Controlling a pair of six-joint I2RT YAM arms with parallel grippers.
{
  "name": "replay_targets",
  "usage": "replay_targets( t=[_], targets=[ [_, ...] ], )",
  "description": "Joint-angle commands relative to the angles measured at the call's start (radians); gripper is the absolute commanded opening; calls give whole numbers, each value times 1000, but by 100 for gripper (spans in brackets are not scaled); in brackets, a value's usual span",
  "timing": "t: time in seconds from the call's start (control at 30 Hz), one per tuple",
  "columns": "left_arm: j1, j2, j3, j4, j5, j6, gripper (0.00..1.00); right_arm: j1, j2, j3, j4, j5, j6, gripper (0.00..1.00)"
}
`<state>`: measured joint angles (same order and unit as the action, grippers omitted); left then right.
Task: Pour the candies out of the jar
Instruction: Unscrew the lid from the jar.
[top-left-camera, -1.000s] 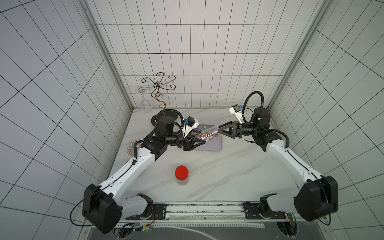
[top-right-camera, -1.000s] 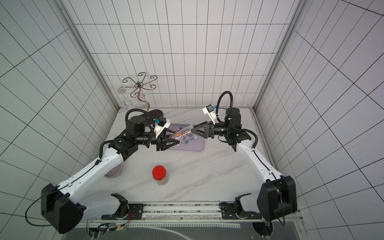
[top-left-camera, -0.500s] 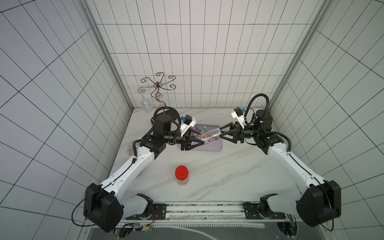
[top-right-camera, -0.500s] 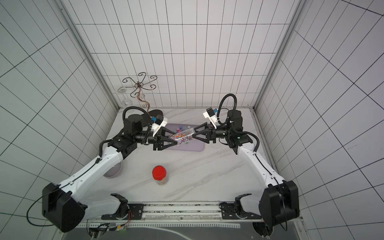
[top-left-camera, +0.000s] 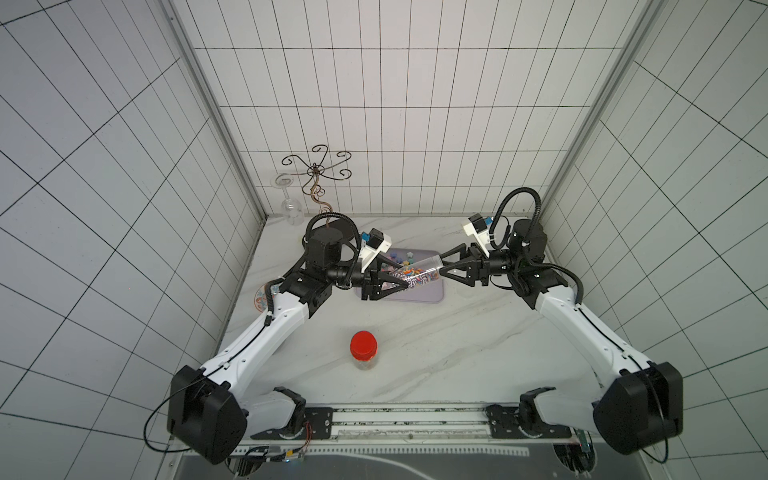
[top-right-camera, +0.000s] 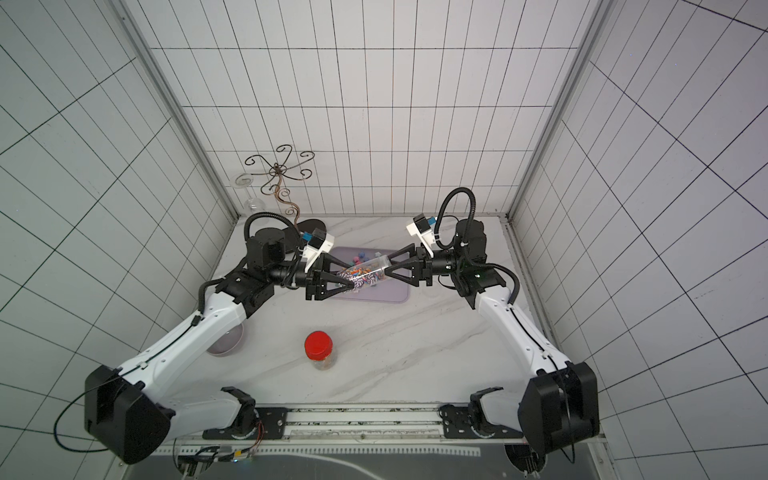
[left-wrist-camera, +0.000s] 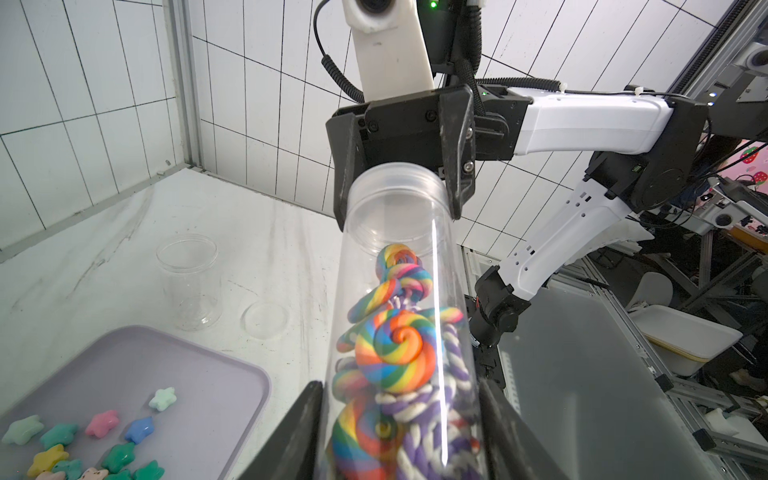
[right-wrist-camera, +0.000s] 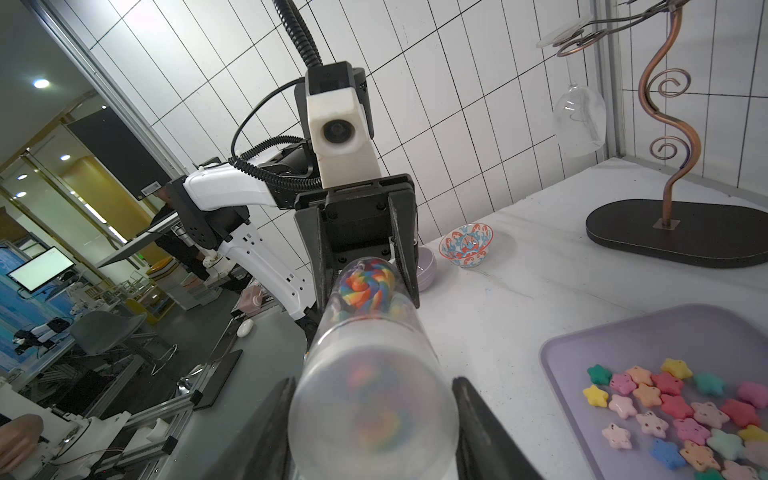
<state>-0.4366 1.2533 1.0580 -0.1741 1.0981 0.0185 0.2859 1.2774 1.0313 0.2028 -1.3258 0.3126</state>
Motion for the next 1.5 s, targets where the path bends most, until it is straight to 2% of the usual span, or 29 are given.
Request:
replay_targets(
  t=[0.0,0.37,1.47],
  targets=[
    [-4,-13,22,96,23,9,36,13,1,-47,55,-14,62,51],
    [1,-26,4,92,14,23,36,-9,-6,-33,93,21,122,48],
    [13,-53,-27,91,-1,38,36,-125,-12,-41,67,123,281,48]
  ],
)
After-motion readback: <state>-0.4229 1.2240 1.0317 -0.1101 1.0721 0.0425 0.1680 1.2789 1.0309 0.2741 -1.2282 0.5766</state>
